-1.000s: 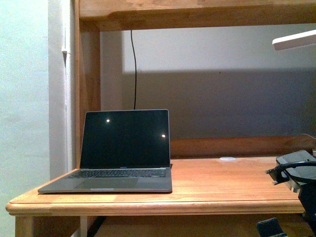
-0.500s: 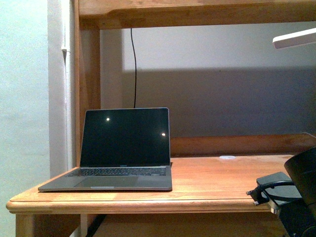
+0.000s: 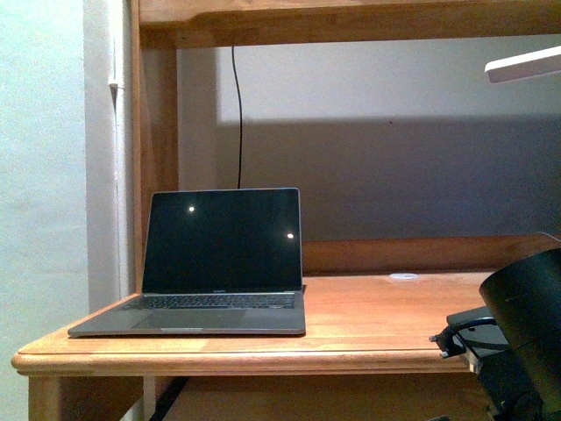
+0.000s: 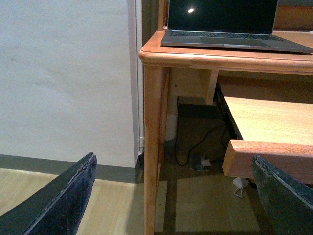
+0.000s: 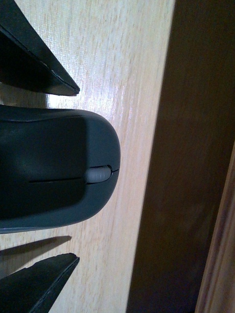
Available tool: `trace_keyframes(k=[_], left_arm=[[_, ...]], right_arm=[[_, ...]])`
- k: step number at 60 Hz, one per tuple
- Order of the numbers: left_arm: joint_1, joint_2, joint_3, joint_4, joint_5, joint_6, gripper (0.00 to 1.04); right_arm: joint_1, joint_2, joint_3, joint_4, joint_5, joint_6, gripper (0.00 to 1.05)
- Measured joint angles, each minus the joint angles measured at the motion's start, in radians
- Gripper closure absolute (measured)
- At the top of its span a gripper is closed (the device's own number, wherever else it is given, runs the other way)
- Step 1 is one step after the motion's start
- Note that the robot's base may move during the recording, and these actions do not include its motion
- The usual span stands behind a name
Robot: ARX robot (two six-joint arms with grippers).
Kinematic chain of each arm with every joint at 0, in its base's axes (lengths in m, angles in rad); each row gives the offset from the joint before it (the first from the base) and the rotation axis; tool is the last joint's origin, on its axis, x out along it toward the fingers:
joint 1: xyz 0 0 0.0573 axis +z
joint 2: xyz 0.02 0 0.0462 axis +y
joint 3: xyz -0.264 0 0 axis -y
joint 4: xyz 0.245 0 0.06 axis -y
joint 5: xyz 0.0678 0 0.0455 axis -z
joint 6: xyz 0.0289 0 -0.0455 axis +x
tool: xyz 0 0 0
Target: Place mouse
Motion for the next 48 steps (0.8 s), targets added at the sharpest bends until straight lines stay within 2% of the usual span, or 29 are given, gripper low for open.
trace_keyframes(k=[13,24,37,48], left_arm=[[0.000,0.000,0.000,0.000,0.000,0.000,0.08],[0.000,0.000,0.000,0.000,0.000,0.000,0.08],[0.000,0.000,0.000,0.000,0.000,0.000,0.08],[0.000,0.000,0.000,0.000,0.000,0.000,0.08]], right_arm=[[-0.008,0.002,0.003,-0.009,-0.032,0.035,0.43],[-0.028,-0.059,-0.018,-0.047,-0.045,0.065,0.45],[-0.039,-0.278,-0.051,-0.150,-0.069,0.071,0.46],[-0.010,-0.340,0.063,-0.209,-0.053,0.074,0.46]])
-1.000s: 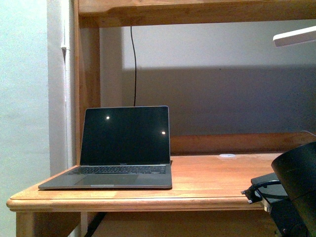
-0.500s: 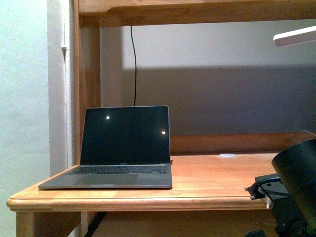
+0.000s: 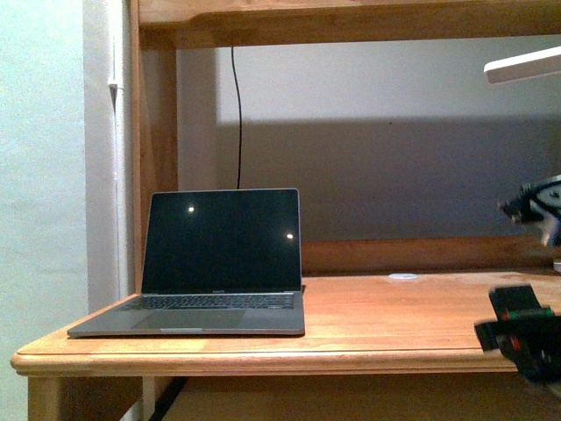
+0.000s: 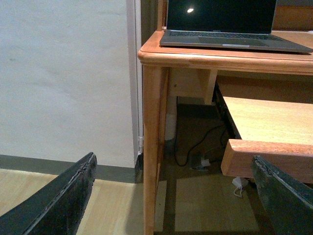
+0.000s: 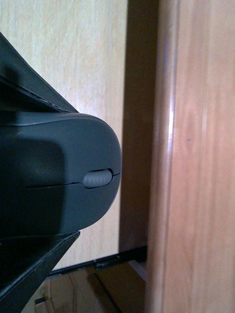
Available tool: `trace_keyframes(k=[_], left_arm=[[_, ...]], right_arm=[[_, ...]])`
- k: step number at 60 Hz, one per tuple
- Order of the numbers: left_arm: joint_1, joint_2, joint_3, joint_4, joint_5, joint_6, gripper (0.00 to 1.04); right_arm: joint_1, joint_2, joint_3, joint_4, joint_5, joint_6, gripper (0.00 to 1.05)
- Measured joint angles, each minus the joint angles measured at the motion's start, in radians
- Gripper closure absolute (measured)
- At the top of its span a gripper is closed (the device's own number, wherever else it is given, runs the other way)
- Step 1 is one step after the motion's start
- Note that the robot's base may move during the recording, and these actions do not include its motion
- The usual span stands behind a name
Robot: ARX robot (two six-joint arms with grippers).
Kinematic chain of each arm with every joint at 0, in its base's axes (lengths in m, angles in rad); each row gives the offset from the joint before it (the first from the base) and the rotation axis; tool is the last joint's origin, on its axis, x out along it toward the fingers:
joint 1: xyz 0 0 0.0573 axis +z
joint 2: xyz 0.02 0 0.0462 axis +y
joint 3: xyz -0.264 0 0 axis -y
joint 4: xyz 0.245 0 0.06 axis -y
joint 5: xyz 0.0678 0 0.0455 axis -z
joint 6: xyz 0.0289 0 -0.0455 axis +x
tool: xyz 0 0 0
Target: Place mouse
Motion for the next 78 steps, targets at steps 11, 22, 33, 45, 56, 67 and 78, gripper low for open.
trace_keyframes(k=[11,22,33,45,56,67,78], left_arm=[[0.000,0.000,0.000,0.000,0.000,0.000,0.08],[0.000,0.000,0.000,0.000,0.000,0.000,0.08],[0.000,0.000,0.000,0.000,0.000,0.000,0.08],[0.000,0.000,0.000,0.000,0.000,0.000,0.08],[0.000,0.000,0.000,0.000,0.000,0.000,0.08],[0.000,0.000,0.000,0.000,0.000,0.000,0.08],[0.000,0.000,0.000,0.000,0.000,0.000,0.08]], right_arm=[[0.066,0.156,0.226,-0.056,0.045,0.007,0.46],[0.107,0.415,0.520,-0.132,0.123,-0.005,0.46],[0.110,0.607,0.776,-0.201,0.192,-0.034,0.46],[0.095,0.750,0.947,-0.252,0.233,-0.059,0.46],[0.089,0.821,0.985,-0.250,0.243,-0.075,0.46],[0.094,0.857,0.992,-0.247,0.244,-0.077,0.46],[0.104,0.866,0.994,-0.215,0.259,-0.079,0.35]])
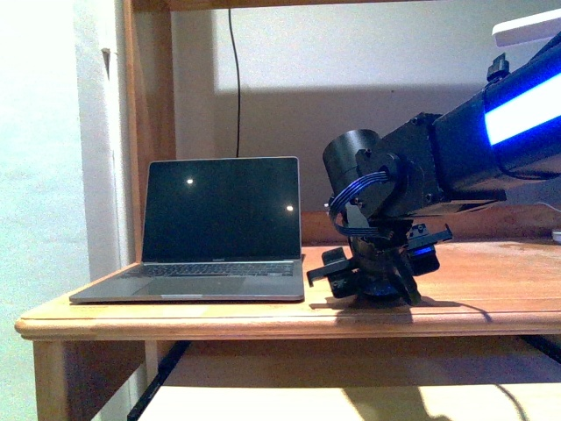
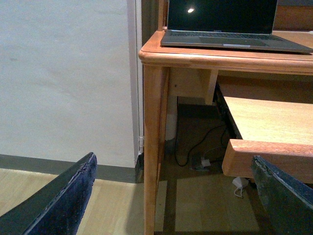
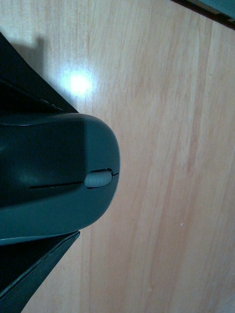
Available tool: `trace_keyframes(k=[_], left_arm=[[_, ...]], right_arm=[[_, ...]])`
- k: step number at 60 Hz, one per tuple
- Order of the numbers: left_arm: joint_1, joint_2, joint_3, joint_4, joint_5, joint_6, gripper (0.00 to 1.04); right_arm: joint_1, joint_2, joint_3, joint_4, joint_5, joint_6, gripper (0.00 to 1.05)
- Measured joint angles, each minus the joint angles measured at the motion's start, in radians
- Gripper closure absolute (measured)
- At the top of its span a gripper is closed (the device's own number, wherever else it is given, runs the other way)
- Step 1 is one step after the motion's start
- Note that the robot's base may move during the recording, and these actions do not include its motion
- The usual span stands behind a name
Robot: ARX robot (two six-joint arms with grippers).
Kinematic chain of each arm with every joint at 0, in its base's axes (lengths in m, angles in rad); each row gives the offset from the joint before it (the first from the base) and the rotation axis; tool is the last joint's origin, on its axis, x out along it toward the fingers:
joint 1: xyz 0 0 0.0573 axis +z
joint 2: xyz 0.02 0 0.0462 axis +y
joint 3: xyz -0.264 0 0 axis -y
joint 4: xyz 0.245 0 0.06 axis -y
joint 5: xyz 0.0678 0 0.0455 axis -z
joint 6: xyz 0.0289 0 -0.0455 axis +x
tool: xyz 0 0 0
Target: Place mouse
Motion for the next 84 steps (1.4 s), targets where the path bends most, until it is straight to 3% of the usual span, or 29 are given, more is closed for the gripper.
trace_keyframes(k=[11,23,38,51,62,71,84], left_arm=[[0.000,0.000,0.000,0.000,0.000,0.000,0.08],[0.000,0.000,0.000,0.000,0.000,0.000,0.08],[0.000,0.000,0.000,0.000,0.000,0.000,0.08],[0.000,0.000,0.000,0.000,0.000,0.000,0.08],[0.000,0.000,0.000,0.000,0.000,0.000,0.08],[0.000,0.000,0.000,0.000,0.000,0.000,0.08],[0.000,0.000,0.000,0.000,0.000,0.000,0.08]], right_arm=[[0.000,-0.032,-0.050,0.074,-0.065,0.036,0.06],[-0.044,-0.267,-0.347,0.269,-0.250,0.074,0.07],[-0.185,-0.790,-0.981,0.616,-0.653,-0.002,0.07],[-0.378,-1.080,-1.427,0.646,-0.960,-0.006,0.07],[-0.469,-1.269,-1.612,0.614,-1.168,-0.050,0.07],[-0.478,-1.336,-1.709,0.557,-1.232,-0.102,0.07],[-0.338,-1.284,-1.809,0.618,-1.103,-0.184,0.07]])
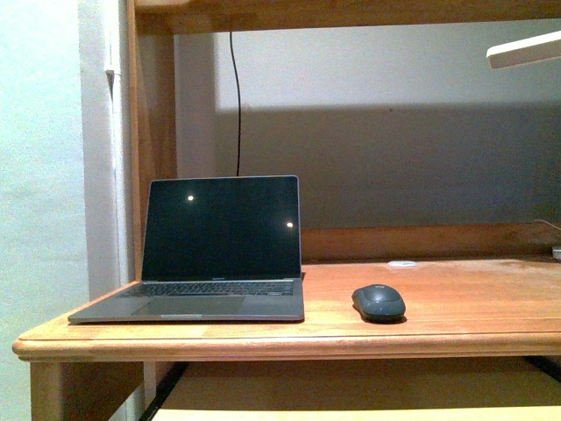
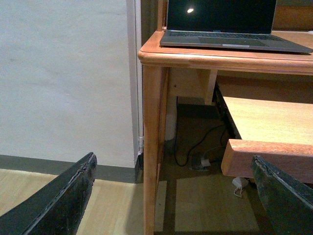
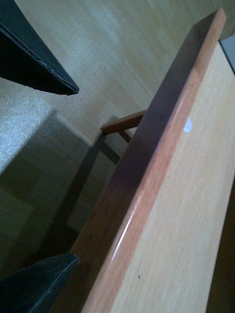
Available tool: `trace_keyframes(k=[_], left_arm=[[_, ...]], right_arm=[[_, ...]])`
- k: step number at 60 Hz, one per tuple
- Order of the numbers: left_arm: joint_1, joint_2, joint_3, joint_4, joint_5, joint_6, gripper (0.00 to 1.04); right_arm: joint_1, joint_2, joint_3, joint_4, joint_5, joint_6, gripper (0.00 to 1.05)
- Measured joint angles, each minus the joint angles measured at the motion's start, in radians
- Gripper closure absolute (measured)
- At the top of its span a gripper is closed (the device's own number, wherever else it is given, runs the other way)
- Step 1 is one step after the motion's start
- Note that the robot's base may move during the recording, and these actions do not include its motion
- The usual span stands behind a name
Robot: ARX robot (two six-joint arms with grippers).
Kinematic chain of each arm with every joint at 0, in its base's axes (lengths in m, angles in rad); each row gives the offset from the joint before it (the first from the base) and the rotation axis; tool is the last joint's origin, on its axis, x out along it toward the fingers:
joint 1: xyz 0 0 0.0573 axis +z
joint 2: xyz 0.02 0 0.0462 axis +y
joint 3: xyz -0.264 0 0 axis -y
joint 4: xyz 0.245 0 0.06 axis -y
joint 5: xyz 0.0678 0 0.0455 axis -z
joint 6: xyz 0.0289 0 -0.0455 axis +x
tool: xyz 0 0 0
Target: Place mouse
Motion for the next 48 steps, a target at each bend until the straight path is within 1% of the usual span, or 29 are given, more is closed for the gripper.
trace_keyframes(k=[13,20,27,36,48], left_arm=[[0.000,0.000,0.000,0.000,0.000,0.000,0.08],[0.000,0.000,0.000,0.000,0.000,0.000,0.08],[0.000,0.000,0.000,0.000,0.000,0.000,0.08],[0.000,0.000,0.000,0.000,0.000,0.000,0.08],[0.000,0.000,0.000,0.000,0.000,0.000,0.08]], right_arm=[[0.154,0.167,0.005,0.162,0.148,0.002,0.07],[0.209,0.248,0.024,0.227,0.202,0.009,0.07],[0.246,0.330,0.060,0.282,0.242,0.023,0.07],[0.267,0.422,0.112,0.319,0.282,0.036,0.07],[0.300,0.565,0.259,0.350,0.377,0.075,0.07]])
